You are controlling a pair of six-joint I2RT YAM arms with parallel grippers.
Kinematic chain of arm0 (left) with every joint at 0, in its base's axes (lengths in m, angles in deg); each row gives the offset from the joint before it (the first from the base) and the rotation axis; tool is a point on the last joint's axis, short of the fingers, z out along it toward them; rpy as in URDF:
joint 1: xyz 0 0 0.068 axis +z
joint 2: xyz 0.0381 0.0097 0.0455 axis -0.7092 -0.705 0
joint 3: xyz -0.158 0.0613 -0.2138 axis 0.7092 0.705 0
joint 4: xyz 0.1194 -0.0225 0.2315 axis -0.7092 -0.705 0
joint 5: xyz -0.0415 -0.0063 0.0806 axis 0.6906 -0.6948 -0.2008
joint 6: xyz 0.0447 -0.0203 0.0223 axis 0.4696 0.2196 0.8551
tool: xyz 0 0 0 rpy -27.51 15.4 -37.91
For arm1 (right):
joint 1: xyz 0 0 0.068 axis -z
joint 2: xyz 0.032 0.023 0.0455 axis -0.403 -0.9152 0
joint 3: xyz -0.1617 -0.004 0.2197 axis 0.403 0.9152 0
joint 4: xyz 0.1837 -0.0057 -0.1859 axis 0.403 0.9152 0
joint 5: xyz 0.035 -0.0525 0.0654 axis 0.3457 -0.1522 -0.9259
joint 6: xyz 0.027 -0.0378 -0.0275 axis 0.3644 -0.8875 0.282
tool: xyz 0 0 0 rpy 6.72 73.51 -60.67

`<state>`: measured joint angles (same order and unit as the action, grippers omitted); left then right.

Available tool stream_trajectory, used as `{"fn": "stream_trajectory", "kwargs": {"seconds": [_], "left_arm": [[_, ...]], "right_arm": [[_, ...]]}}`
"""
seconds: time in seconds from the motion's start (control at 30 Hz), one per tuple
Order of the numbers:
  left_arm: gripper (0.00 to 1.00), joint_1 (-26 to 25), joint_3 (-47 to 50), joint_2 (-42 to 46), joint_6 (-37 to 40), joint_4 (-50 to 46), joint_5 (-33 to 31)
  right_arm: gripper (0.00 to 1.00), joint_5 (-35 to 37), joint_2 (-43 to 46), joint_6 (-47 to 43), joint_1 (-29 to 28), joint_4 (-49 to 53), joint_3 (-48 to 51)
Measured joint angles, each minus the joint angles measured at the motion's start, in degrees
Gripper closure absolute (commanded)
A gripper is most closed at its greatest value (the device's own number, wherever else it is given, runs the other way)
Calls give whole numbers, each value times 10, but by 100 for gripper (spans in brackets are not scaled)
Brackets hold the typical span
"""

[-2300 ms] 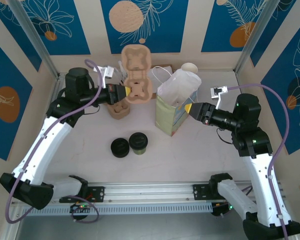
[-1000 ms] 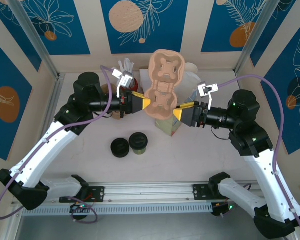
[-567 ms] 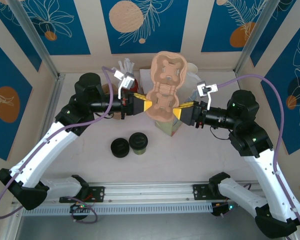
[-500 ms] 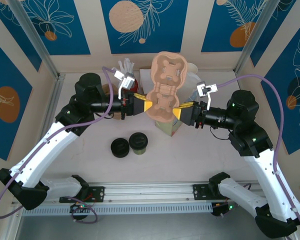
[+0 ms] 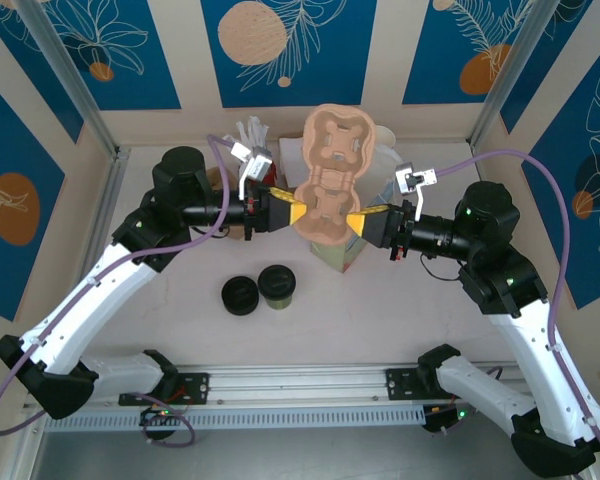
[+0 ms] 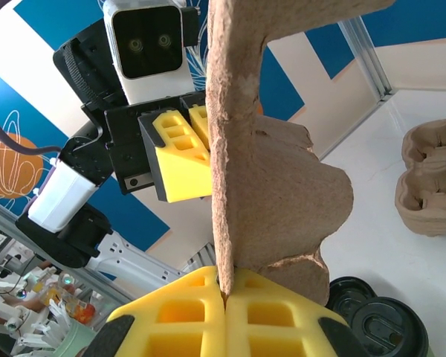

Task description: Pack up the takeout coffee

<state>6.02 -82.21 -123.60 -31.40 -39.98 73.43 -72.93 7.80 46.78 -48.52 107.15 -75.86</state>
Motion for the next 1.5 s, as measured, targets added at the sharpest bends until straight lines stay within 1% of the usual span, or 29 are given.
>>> {"fn": "stream_trajectory", "kwargs": {"seconds": [0.03,0.07,0.13,0.2,0.23,0.27,0.4,0.6,0.67,0.83,1.0,1.13,1.33,1.5], "left_arm": [[75,-1,0,0,1,0,-3],[64,-2,0,0,3,-1,-3],[46,-5,0,0,10,-4,-6],[35,-8,-1,1,17,-14,-13],[30,-8,-1,1,22,-19,-17],[28,-8,-1,3,30,-26,-24],[26,-9,-12,14,50,-60,-56],[26,-10,-69,21,90,-112,-116],[27,-11,-92,21,110,-133,-142],[29,-18,-131,15,176,-181,-194],[30,-30,-136,0,254,-212,-239],[29,-35,-136,-26,314,-235,-253],[30,-50,-137,-59,421,-283,-253],[31,-56,-137,-70,481,-309,-252]], "right_arm": [[100,1,1,0,0,1,0],[100,4,1,0,0,3,0],[100,8,1,0,0,4,0],[100,12,1,0,0,6,0],[100,14,1,0,0,9,0],[100,17,1,0,0,12,0],[100,32,0,4,0,28,-3],[100,49,-21,5,0,73,-31],[100,51,-33,5,0,92,-41],[100,47,-63,7,-3,132,-55],[100,36,-81,3,-20,175,-55],[100,26,-91,2,-37,202,-56],[100,23,-103,2,-68,222,-55],[100,23,-119,2,-81,234,-55]]}}
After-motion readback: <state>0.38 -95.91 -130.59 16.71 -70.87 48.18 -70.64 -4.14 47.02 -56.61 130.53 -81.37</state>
